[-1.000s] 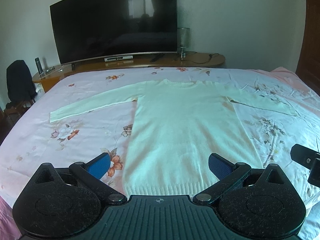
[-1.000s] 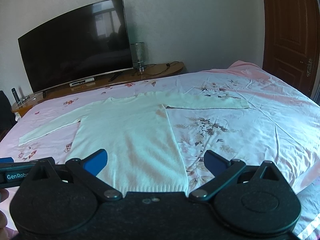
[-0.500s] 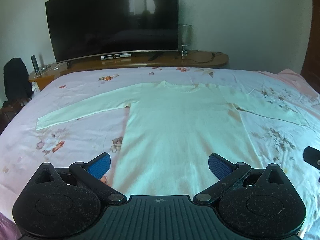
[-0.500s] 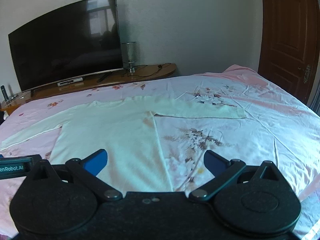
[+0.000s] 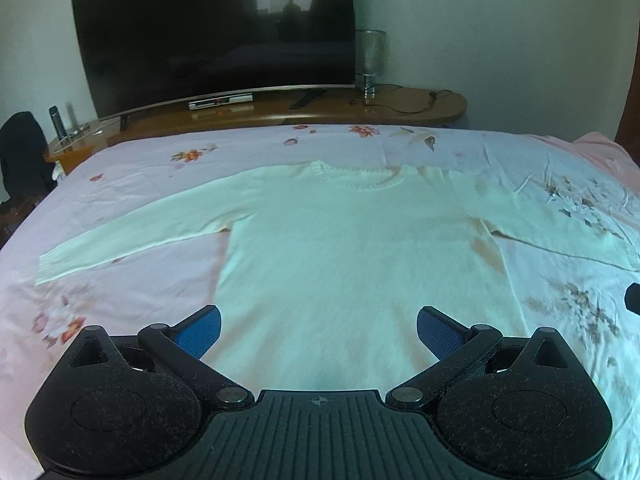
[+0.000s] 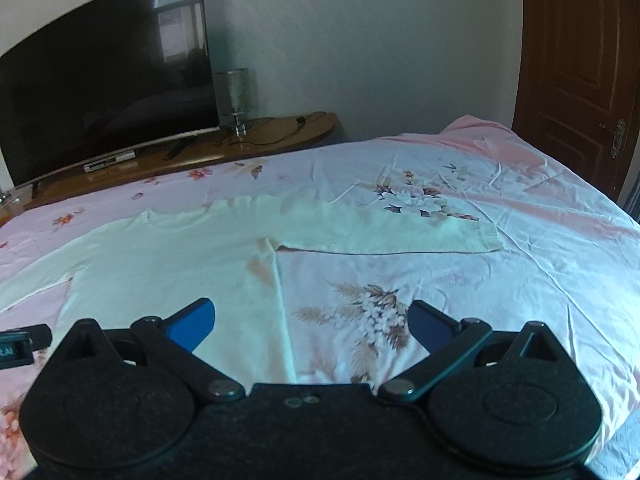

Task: Fold small clothes
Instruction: 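Move the right gripper to the sweater sleeve cuff and grasp it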

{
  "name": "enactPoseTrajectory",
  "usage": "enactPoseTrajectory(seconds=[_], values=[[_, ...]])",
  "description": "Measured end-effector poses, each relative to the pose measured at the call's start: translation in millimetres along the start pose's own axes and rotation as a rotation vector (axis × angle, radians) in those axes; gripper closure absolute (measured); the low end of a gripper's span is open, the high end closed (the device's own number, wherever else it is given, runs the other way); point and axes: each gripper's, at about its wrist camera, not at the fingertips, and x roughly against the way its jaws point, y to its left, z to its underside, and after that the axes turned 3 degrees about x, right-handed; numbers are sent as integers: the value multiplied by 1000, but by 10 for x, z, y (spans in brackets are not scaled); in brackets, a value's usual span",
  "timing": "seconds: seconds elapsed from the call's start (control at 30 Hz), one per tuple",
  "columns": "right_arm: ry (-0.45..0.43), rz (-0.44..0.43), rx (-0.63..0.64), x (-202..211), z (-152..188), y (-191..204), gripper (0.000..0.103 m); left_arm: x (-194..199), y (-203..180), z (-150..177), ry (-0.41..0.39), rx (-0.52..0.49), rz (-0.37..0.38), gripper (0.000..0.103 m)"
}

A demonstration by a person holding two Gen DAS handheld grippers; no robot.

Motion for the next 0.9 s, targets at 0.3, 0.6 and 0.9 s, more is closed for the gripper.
enactPoseTrajectory(seconds=[0.3, 0.6, 0.9], values=[[45, 56, -62, -774, -235, -564, 5, -676, -519, -369, 30, -29, 13, 0], [107, 116, -150, -1477, -389, -1205, 22, -1321, -1066, -653, 66, -45, 15, 0], [188, 178, -271, -2155, -475, -1842, 32, -1903, -1350, -791, 103, -52, -25, 0]])
